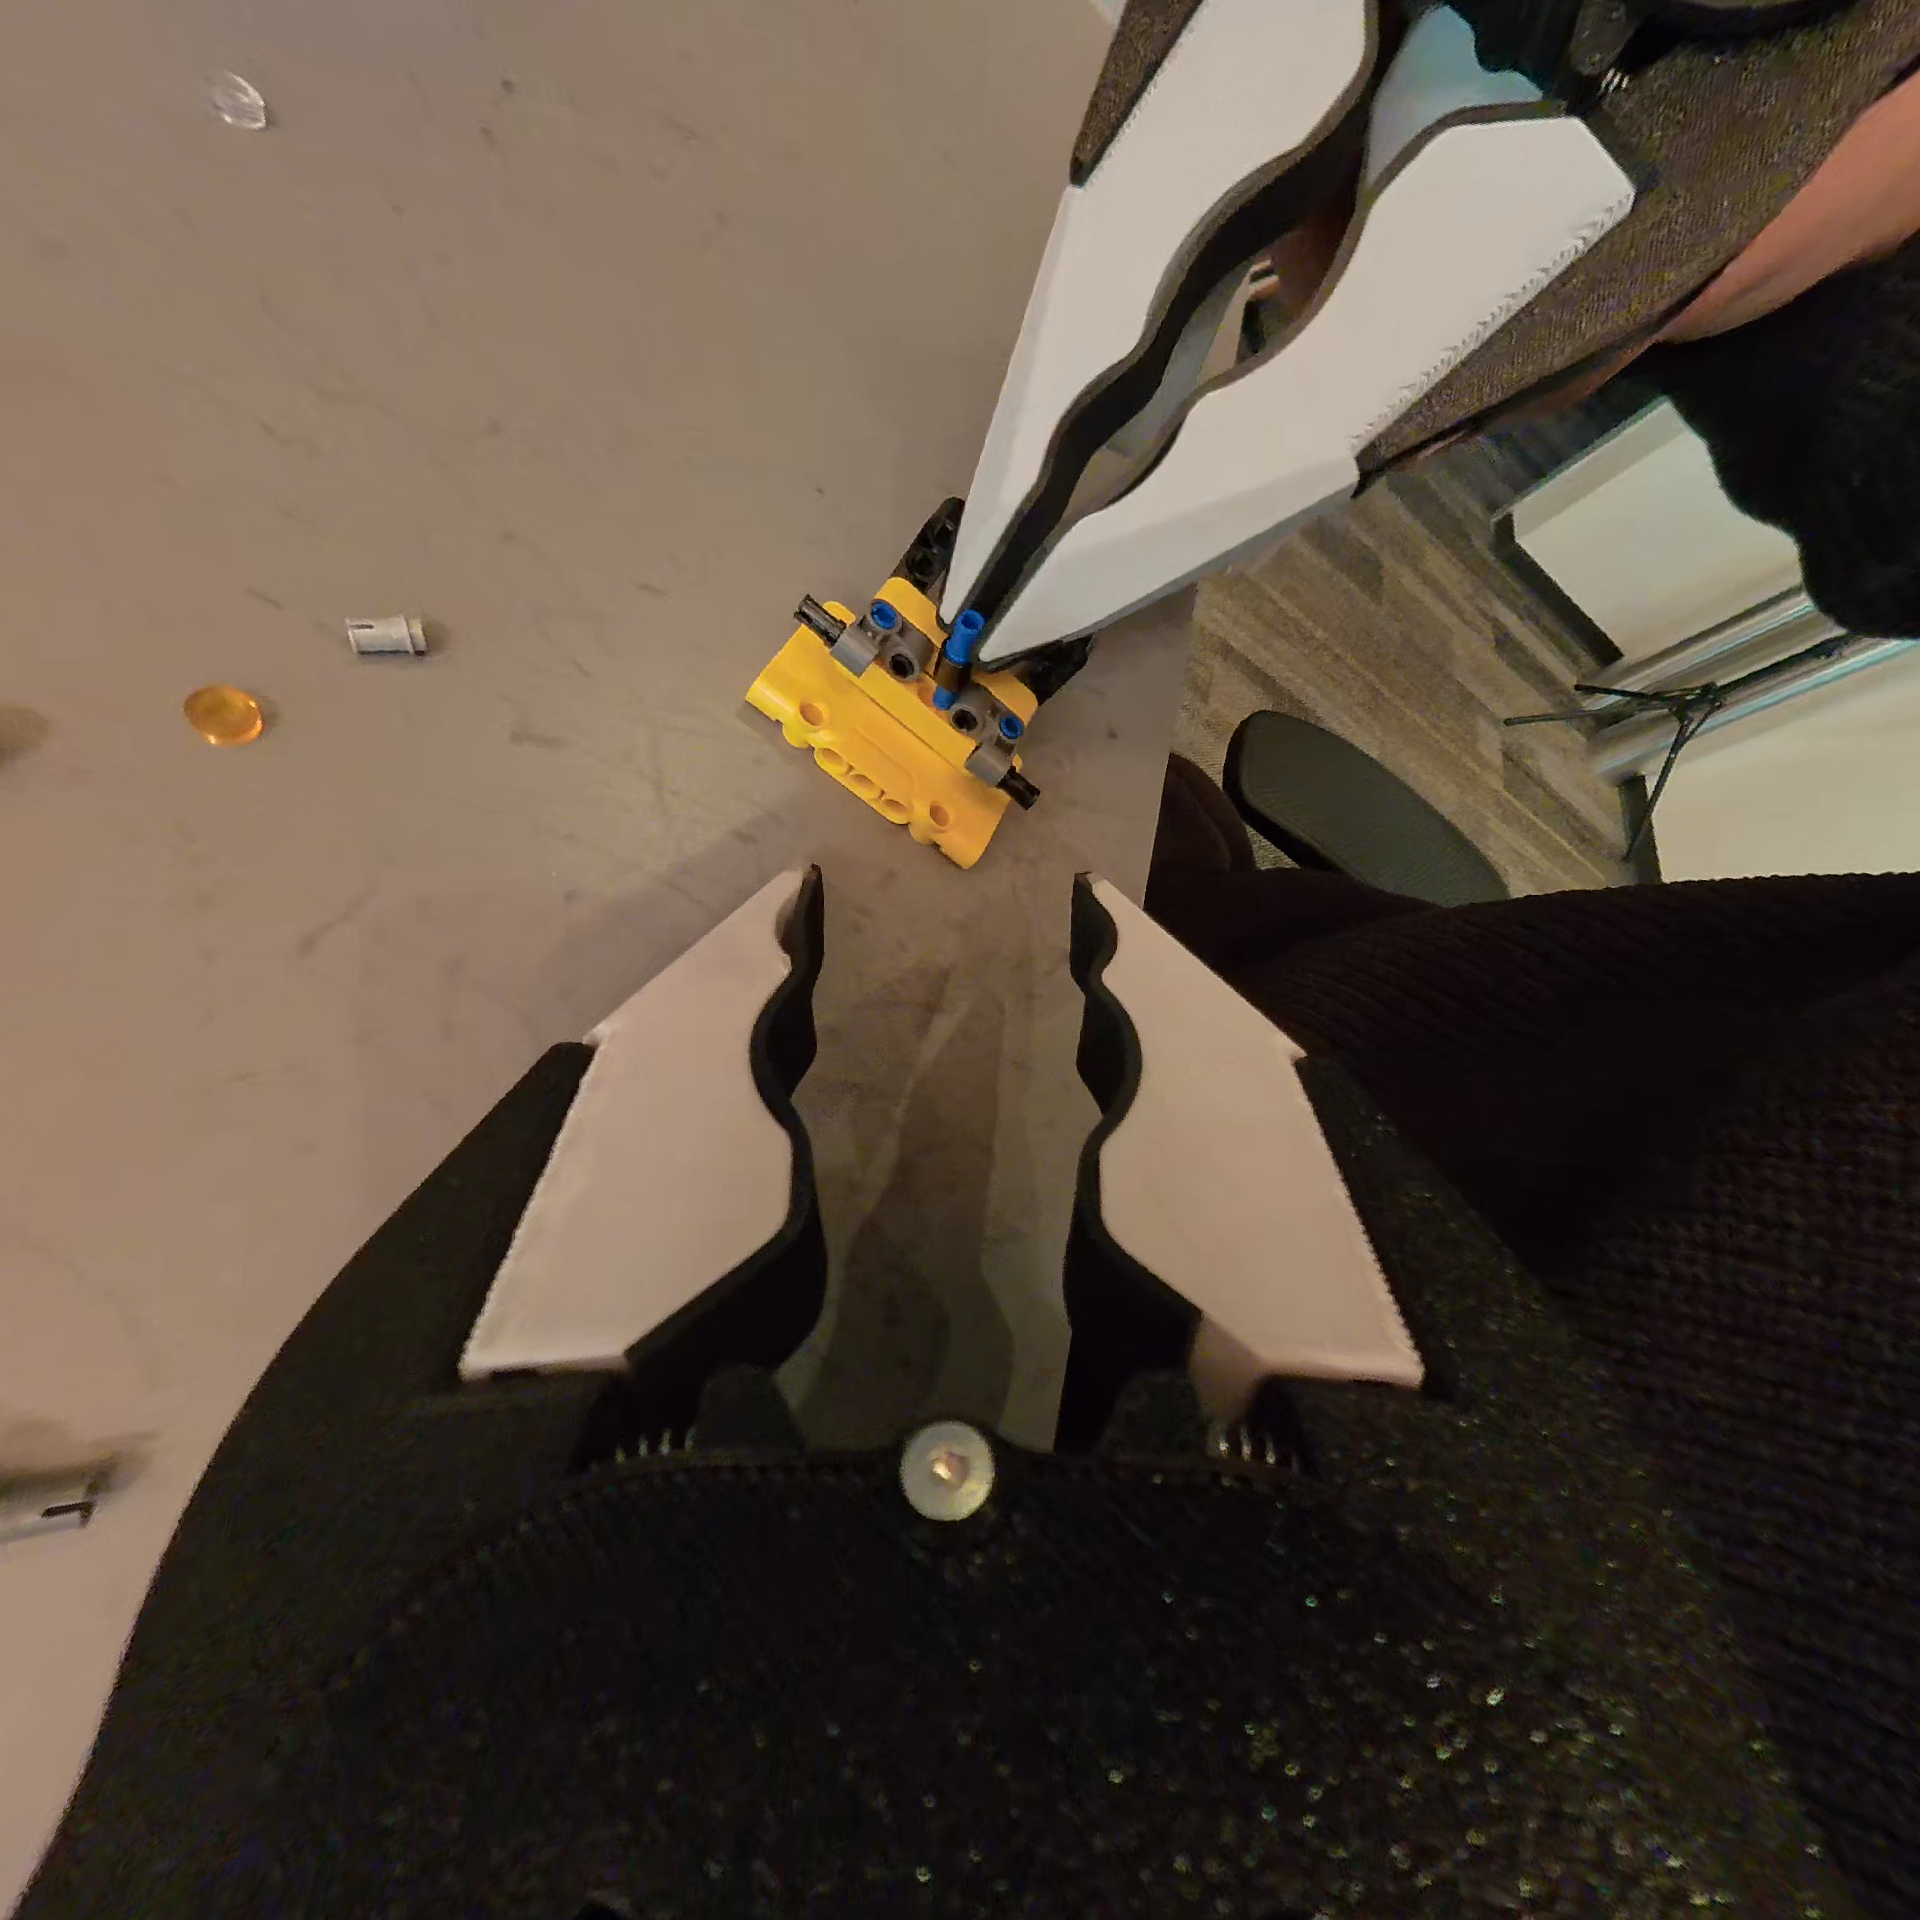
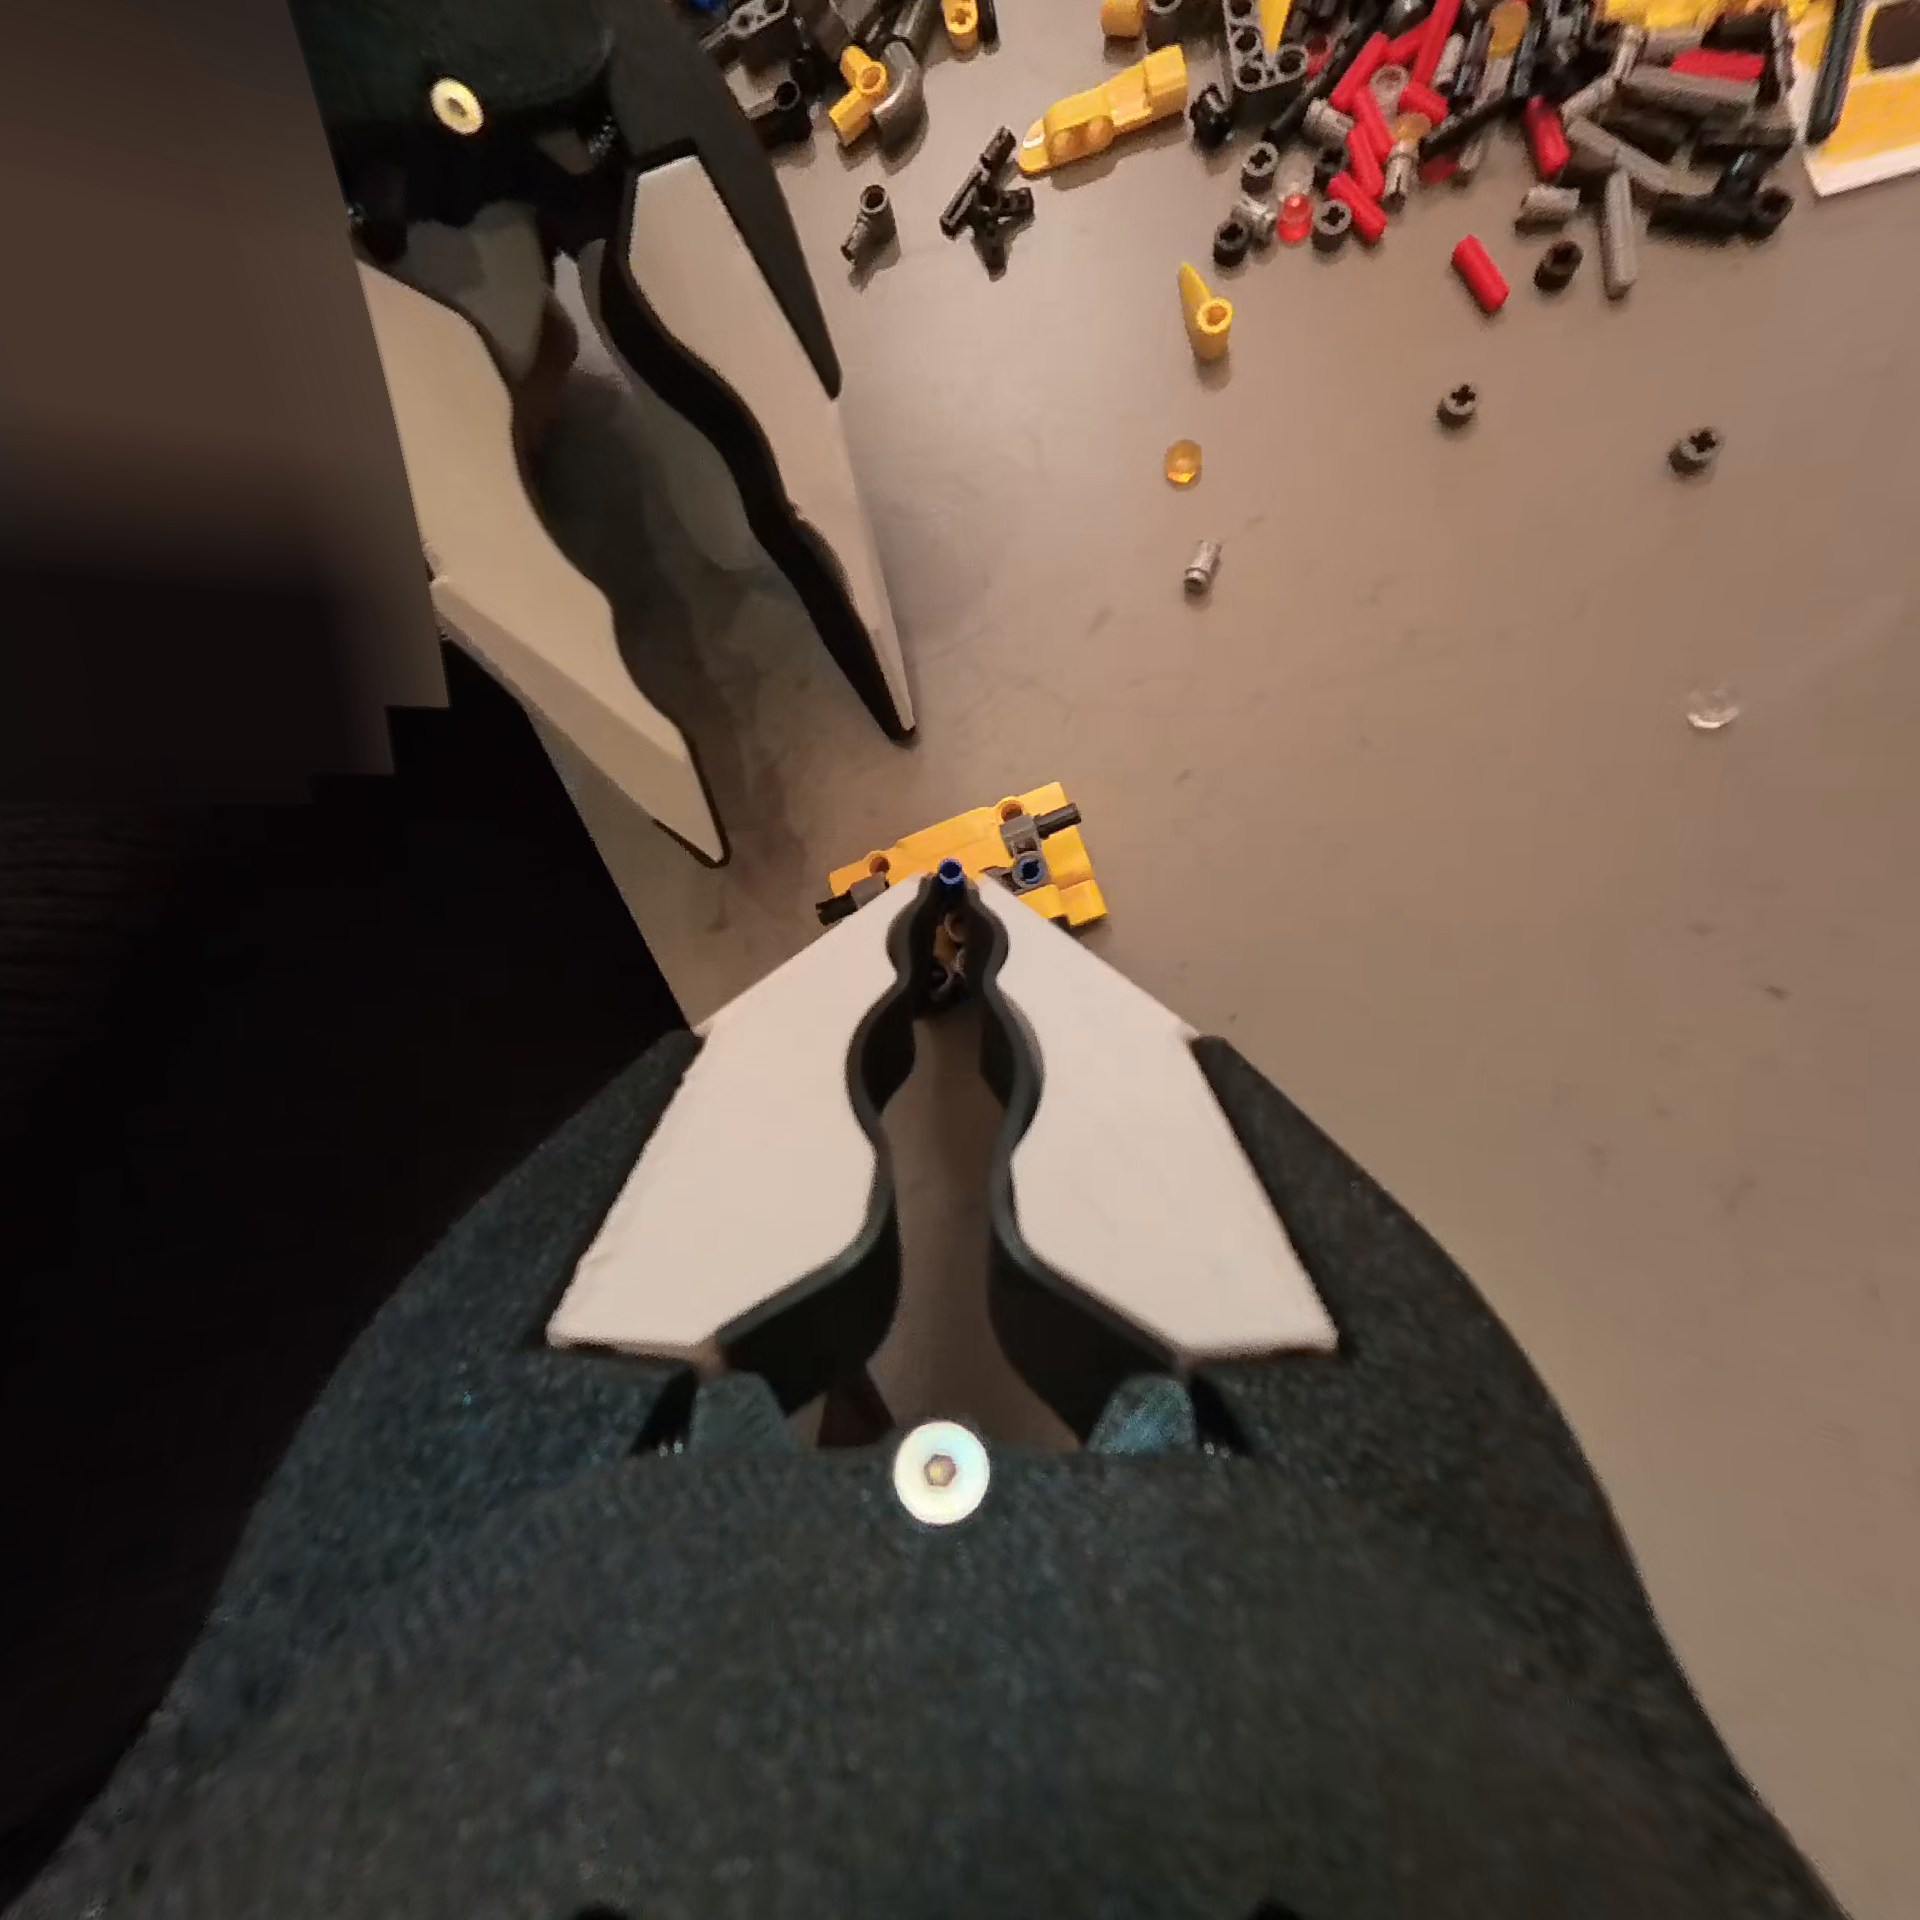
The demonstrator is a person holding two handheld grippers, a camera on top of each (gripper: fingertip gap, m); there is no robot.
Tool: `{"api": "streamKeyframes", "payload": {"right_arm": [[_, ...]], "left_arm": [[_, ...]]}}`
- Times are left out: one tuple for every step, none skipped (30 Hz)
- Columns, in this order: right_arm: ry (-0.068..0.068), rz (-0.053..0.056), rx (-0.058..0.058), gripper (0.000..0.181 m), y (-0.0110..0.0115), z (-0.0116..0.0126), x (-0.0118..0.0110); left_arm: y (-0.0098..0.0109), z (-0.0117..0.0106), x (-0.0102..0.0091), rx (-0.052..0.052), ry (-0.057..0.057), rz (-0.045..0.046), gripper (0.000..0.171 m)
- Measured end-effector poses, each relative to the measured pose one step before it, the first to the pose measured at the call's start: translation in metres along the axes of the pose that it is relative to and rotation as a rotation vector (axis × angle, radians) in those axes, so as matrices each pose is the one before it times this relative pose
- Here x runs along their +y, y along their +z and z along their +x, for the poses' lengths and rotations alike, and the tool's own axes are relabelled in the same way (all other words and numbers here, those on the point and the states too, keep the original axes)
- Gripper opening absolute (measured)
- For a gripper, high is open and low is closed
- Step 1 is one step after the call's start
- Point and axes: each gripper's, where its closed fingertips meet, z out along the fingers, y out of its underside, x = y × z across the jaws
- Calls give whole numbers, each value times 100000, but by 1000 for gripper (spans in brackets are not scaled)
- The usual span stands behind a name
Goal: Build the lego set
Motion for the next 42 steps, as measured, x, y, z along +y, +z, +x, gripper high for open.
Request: {"api": "streamKeyframes", "payload": {"right_arm": [[-2454,1554,541,3,0,-53,4],[-1925,1605,340,3,-21,-45,10],[-880,1497,-18,3,-25,-27,8],[79,1289,-387,3,-23,-31,17],[556,1071,-575,3,-36,-19,22],[740,882,-555,3,-35,-15,24],[807,693,-470,4,-31,-4,26],[683,492,-480,4,-36,-25,17],[550,324,-678,8,-32,-92,20],[679,-46,-907,20,-2,-143,25],[884,-361,-1091,29,-2,-168,38],[803,-407,-785,31,-47,-131,34],[204,-98,8,30,-115,-33,-27],[-417,461,534,30,-159,1,-106],[-474,811,439,29,-198,-24,-172],[-193,902,131,29,-227,-65,-215],[-26,889,179,28,-243,-74,-243],[-138,763,412,27,-235,-40,-229],[-407,317,755,25,-236,-6,-175],[-691,-432,1386,20,-215,91,-74],[-900,-1172,2347,16,-202,248,39],[-1168,-1626,2792,12,-155,340,111],[-1422,-1814,2552,10,-114,316,146],[-1569,-2077,2039,9,-58,257,180],[-1679,-2446,1661,9,4,212,225],[-1808,-2716,1423,9,52,185,260],[-2039,-2579,929,8,79,94,205],[-2187,-1933,493,6,65,10,100],[-1946,-1329,267,4,69,-7,-11],[-1455,-928,-67,4,61,-26,-72],[-973,-537,-272,4,26,-30,-122],[-525,-141,-101,4,-8,15,-136],[-56,523,-117,4,-73,47,-178],[499,1518,-401,4,-130,34,-266],[1100,2467,-533,4,-188,64,-322],[1648,3197,-357,5,-215,154,-346],[2064,3756,-150,5,-219,233,-346],[2321,4205,-48,5,-208,282,-309],[2556,4519,189,7,-174,343,-279],[2825,4503,418,9,-145,378,-213],[2944,4217,325,10,-93,347,-150],[2728,3832,209,12,-54,307,-85]], "left_arm": [[9,-5,10,-128,91,-27,46],[0,-8,-4,-107,77,-23,46],[9,2,8,-95,54,-16,46],[6,-13,2,-112,58,-22,46],[-4,-3,3,-113,58,-22,46],[6,-10,1,-97,45,-15,46],[6,-11,2,-108,44,-20,45],[3,1,2,-137,55,-21,45],[1,-18,10,-180,70,-26,45],[14,-16,0,-180,67,-13,45],[3,-5,3,-168,83,-27,45],[8,-6,10,-145,75,-28,45],[0,-10,-4,-131,50,-25,45],[6,-13,2,-116,48,-18,45],[3,-8,6,-135,13,6,45],[-1,2,-3,-94,30,16,45],[15,0,10,-136,100,-37,45],[2,-11,5,-190,126,-44,45],[8,1,5,-209,86,2,45],[6,-2,8,-209,123,-18,45],[10,-8,0,-215,132,-18,45],[5,-2,9,-201,143,-27,45],[8,-3,4,-176,136,-43,45],[8,-4,10,-121,90,-31,45],[-3,2,1,-92,29,-9,45],[-2,-4,2,-81,-27,37,45],[6,5,0,-60,-19,47,45],[3,-9,5,-124,51,7,45],[9,17,3,-67,62,-37,45],[24,38,39,104,1,-155,45],[5,-23,-3,-283,114,10,45],[4,-1,10,-194,144,-40,45],[8,-8,9,-157,74,-27,45],[7,-7,-1,-91,24,4,45],[-7,6,-5,-36,-13,41,45],[6,-6,6,-17,-11,5,45],[-6,1,-1,39,-40,14,45],[0,5,-11,81,-85,35,45],[-6,-3,4,73,-83,33,45],[0,10,0,63,-17,1,45],[5,4,-8,57,-22,5,45],[-12,4,-1,83,-93,23,45]]}}
